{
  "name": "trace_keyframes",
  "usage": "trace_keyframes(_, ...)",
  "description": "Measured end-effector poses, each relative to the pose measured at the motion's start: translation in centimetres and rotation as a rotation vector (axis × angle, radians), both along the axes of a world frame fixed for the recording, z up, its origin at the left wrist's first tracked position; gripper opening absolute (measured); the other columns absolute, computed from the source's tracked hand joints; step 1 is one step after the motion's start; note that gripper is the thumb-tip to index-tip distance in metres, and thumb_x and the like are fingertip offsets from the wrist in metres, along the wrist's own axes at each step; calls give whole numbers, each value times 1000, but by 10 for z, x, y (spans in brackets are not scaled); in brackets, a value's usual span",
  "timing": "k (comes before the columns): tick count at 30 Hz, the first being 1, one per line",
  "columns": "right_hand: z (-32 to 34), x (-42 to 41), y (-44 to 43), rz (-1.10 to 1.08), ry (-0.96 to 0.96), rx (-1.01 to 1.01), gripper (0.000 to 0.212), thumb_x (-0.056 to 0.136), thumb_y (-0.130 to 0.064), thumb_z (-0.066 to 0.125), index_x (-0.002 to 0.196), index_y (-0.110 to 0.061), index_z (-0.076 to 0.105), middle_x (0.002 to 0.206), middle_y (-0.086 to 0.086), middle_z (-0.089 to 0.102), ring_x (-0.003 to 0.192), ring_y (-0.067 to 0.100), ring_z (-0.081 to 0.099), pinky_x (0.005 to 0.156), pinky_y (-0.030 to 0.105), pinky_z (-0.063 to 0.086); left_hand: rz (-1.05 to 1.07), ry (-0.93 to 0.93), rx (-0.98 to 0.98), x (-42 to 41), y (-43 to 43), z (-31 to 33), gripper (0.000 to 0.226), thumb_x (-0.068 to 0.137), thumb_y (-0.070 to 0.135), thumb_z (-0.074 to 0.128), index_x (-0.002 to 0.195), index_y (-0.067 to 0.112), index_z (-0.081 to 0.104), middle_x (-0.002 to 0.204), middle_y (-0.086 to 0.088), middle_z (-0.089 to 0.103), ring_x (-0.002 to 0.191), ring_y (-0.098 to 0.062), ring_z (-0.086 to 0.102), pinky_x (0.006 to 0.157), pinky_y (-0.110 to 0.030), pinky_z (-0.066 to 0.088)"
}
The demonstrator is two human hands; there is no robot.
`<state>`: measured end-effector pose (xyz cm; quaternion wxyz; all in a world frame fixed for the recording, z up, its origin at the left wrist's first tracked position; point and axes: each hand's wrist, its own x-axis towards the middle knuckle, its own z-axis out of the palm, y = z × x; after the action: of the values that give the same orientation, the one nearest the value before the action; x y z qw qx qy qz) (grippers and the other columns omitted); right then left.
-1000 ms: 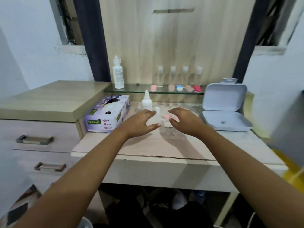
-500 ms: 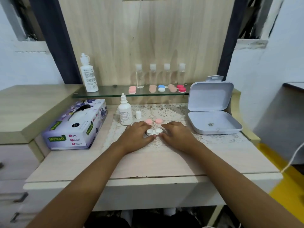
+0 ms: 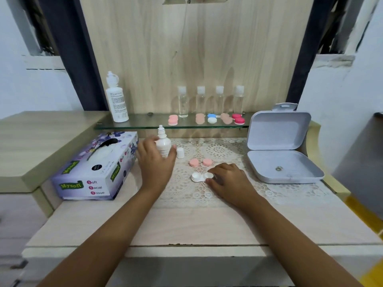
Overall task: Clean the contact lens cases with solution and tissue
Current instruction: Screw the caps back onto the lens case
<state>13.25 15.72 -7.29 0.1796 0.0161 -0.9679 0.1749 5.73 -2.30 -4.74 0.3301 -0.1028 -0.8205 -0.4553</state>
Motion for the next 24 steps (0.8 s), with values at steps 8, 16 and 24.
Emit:
trace_keyframes(8,-3,0,1,10,35,-8,30,88,-38,55,114,-22,62,112,-4,61,105,22,50,88,35,42,-233,-364,185,-32,-6,-14,67,81,25,71,134,10,33,116,0,52,108,-19,52,84,-27,38)
trace_keyframes(16,-3,0,0,11,52,-25,28,88,-37,55,112,-23,62,110,-5,61,104,21,49,88,35,40,-276,-256,54,-35,-12,-12,48,81,25,70,125,17,50,115,4,57,104,-16,54,90,-34,44)
trace_keyframes(24,-4,-1,0,10,63,-32,24,88,-37,55,107,-24,64,107,-6,61,102,21,49,87,36,41,-374,-39,-487,-21,-29,-1,58,83,27,69,135,18,43,126,2,48,107,-10,46,86,-20,31)
